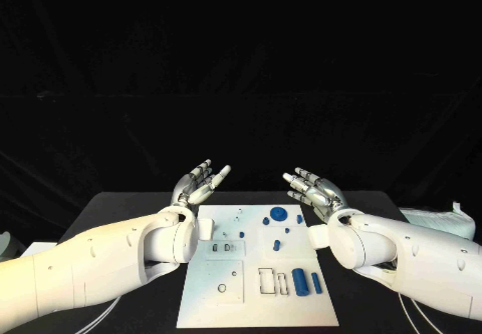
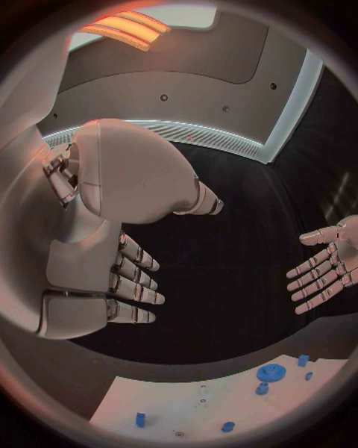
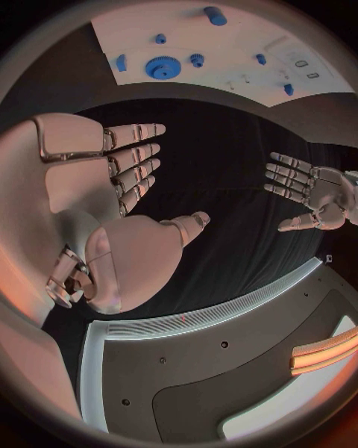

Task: Assemble the parts on the task board

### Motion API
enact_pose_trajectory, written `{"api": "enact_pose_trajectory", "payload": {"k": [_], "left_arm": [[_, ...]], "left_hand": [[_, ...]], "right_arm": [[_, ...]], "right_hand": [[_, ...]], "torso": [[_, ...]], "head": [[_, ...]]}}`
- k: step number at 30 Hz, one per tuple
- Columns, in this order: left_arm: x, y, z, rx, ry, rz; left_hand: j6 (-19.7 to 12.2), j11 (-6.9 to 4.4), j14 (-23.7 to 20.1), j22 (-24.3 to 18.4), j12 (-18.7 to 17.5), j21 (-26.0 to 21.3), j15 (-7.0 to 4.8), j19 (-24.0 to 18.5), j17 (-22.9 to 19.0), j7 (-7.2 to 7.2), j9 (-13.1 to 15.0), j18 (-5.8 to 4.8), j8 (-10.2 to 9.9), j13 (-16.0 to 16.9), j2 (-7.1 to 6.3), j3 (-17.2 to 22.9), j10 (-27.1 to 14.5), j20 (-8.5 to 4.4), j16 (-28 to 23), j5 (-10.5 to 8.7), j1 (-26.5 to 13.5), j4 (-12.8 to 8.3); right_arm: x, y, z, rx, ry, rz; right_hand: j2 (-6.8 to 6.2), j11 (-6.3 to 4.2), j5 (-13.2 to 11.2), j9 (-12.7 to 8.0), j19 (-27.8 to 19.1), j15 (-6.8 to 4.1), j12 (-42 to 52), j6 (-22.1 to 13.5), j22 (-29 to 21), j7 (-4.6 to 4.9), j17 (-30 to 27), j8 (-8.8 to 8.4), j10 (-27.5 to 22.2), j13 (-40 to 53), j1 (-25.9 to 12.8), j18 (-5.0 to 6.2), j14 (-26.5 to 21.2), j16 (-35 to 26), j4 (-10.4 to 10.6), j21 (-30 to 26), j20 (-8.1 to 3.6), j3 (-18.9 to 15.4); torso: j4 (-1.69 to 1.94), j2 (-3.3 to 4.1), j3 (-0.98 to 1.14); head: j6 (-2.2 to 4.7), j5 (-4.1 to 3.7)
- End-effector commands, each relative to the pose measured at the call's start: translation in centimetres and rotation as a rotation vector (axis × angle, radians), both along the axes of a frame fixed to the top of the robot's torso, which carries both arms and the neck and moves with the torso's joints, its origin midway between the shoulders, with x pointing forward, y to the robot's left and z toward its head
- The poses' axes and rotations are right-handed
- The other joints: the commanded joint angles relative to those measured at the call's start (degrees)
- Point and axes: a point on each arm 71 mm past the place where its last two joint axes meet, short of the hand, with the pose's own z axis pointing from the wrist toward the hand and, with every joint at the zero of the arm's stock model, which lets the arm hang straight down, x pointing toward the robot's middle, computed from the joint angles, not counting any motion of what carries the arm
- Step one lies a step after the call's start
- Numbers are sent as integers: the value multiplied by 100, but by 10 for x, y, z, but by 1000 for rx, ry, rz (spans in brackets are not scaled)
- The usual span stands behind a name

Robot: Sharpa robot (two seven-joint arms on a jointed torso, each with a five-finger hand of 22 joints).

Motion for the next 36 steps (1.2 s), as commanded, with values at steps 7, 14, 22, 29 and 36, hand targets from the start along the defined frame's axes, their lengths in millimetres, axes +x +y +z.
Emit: {"api": "enact_pose_trajectory", "payload": {"k": [7,14,22,29,36], "left_arm": [[1,13,3,-43,-35,-6],[-1,22,6,-54,-52,-28],[-14,28,13,-85,-68,-71],[-30,26,23,-111,-83,-105],[-42,19,33,-151,-68,-168]], "left_hand": [[1269,213,1833,202,323,375,153,977,249,883,157,-11,297,159,389,349,1503,87,479,-49,392,1],[3090,-65,3673,602,718,1367,-277,3556,414,715,280,324,622,250,802,503,3812,-12,1014,-104,574,-277],[3872,-250,4301,546,712,1492,-463,4158,419,578,253,337,630,238,949,361,4481,-171,980,-109,606,-507],[4170,-347,4612,484,650,1503,-560,4419,468,490,218,338,590,229,971,265,4849,-273,922,-114,710,-679],[4332,-424,4871,441,592,1519,-644,4621,559,423,213,340,523,245,957,171,5124,-350,910,-122,749,-791]], "right_arm": [[8,-7,7,-160,-125,141],[12,-13,17,-290,-268,141],[18,-19,33,-405,-381,165],[30,-28,51,-575,-461,209],[37,-28,65,-898,-567,273]], "right_hand": [[81,198,-85,160,1587,156,321,1715,224,815,181,263,2299,165,1012,148,2521,385,-602,468,59,147],[68,-83,-182,237,2731,-142,478,3442,311,573,208,436,3938,193,1340,437,4041,557,-903,865,34,314],[2,-157,-175,233,2987,-228,344,3982,255,515,210,346,4265,188,1362,452,4399,462,-1036,910,-24,448],[-106,-346,-373,247,3752,-512,308,4437,331,396,259,337,4859,191,1372,451,5252,596,-1270,1251,-345,674],[-218,-594,-500,282,4469,-825,324,4940,509,205,425,397,5562,216,1254,442,6101,780,-1401,1711,-688,799]], "torso": [[-4,8,2],[6,82,-12],[12,300,-4],[77,534,-1],[206,767,-40]], "head": [[-55,-17],[-33,-50],[48,-91],[56,-171],[131,-299]]}}
